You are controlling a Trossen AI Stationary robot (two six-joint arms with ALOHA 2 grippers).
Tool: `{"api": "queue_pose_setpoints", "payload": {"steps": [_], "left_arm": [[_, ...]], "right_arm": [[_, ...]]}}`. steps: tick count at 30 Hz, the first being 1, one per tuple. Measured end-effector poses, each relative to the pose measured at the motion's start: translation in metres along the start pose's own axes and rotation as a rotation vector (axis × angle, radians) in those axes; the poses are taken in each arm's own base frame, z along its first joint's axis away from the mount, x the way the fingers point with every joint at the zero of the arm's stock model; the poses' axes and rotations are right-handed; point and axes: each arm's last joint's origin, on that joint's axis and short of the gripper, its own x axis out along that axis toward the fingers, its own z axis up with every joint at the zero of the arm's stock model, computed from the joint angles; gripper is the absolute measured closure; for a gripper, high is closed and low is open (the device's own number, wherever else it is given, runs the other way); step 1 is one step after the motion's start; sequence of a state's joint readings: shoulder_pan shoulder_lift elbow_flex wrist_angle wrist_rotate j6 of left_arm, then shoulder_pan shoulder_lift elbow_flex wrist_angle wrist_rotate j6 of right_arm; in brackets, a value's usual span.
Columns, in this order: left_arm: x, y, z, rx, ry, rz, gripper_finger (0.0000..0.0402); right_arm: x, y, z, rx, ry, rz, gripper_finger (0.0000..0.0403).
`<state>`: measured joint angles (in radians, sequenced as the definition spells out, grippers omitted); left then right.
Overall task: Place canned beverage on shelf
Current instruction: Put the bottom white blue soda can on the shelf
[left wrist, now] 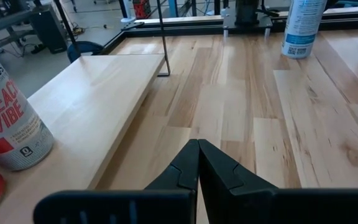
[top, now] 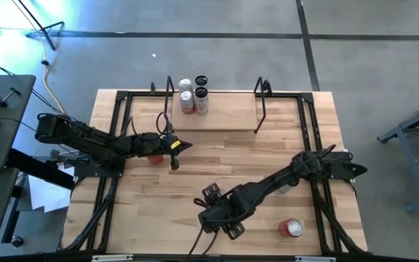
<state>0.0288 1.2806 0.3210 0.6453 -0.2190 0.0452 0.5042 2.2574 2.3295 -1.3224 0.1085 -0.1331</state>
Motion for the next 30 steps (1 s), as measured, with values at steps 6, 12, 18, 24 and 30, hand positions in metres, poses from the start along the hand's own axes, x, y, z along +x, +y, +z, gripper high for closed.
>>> {"api": "queue_pose_setpoints", "payload": {"steps": [6, 12, 18, 24, 30], "left_arm": [[0.0, 0.0, 0.0, -0.002, 0.003, 0.0, 0.0401], [0.0, 0.0, 0.0, -0.007, 0.003, 0.0, 0.0401], [0.0, 0.0, 0.0, -0.007, 0.003, 0.0, 0.0401], [0.0, 0.0, 0.0, -0.007, 0.003, 0.0, 0.0401], [0.0, 0.0, 0.0, -0.007, 0.003, 0.0, 0.0401]], "right_arm": [[-0.004, 0.0, -0.004, -0.056, 0.032, -0.03, 0.0091], [-0.003, -0.004, -0.006, -0.168, 0.057, -0.029, 0.0091], [-0.002, -0.012, -0.009, -0.251, 0.057, 0.023, 0.0091], [-0.001, -0.018, -0.007, -0.283, 0.027, 0.032, 0.0091], [0.0, -0.022, -0.006, -0.295, -0.006, 0.066, 0.0091]]}}
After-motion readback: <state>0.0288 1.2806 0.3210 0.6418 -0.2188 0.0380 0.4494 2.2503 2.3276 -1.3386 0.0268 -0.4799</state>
